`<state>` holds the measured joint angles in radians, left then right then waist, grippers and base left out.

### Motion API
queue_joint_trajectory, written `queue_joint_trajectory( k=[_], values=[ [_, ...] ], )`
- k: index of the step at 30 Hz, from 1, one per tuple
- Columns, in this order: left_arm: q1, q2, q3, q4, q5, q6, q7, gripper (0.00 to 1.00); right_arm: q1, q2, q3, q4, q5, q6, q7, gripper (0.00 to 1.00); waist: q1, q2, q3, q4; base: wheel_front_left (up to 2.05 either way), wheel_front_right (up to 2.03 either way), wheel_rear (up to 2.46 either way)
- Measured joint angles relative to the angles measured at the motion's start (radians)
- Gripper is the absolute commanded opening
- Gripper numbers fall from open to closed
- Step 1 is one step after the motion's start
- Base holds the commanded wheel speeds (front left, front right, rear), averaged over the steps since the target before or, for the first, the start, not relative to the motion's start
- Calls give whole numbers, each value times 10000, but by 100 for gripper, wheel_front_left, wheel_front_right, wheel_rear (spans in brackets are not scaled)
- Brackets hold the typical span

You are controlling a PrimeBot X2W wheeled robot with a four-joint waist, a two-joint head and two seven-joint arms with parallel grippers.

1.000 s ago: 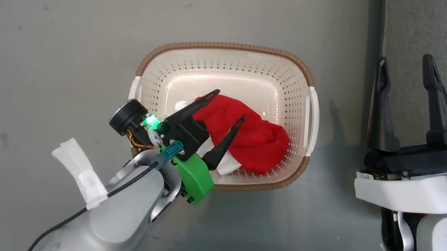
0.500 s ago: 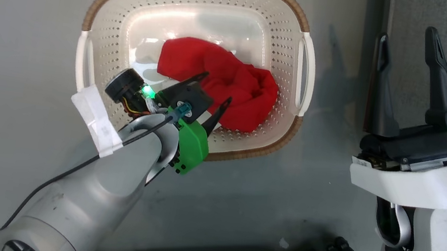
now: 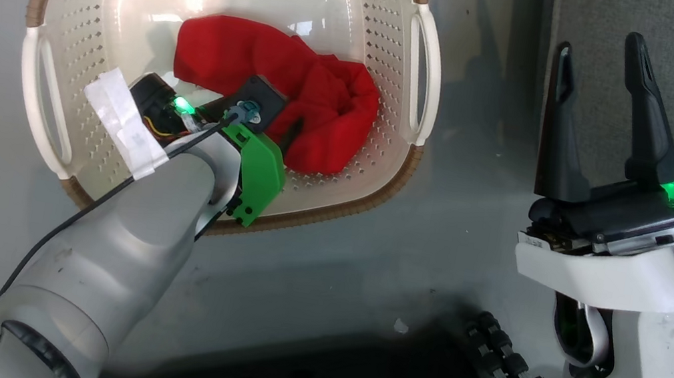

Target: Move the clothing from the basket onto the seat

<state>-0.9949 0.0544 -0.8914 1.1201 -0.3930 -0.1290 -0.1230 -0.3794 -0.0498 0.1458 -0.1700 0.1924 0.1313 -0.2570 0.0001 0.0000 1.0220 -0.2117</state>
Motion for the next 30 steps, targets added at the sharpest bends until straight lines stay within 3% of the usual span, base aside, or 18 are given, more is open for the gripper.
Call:
queue_joint_trajectory(
  k=[13, 14, 16, 23, 30],
  values=[
    [-305, 240, -589, 594, -1515, 0, 1910, 100, -152, 2, 188, -15, 192, 0, -46, 100, 0, 0, 315, -408, 0, 0, 0],
    [-320, 249, -608, 633, -1605, 0, 2011, 59, -153, 2, 196, -40, 196, 0, -46, 100, -1, 0, 320, -415, 0, 0, 0],
    [-347, 288, -644, 706, -1695, 0, 2031, 0, -157, 2, 207, -88, 199, 0, -46, 100, 0, 0, 332, -432, 0, 0, 0],
    [-543, 355, -763, 1049, -1680, 73, 1496, 0, -161, 2, 211, -199, 230, 0, -46, 100, 0, 0, 332, -505, 0, 0, 0],
    [-554, 368, -798, 1151, -1622, 203, 251, 0, -160, 2, 136, -132, 211, 0, -46, 100, -1, 0, 38, -425, 0, 0, 0]
  ],
)
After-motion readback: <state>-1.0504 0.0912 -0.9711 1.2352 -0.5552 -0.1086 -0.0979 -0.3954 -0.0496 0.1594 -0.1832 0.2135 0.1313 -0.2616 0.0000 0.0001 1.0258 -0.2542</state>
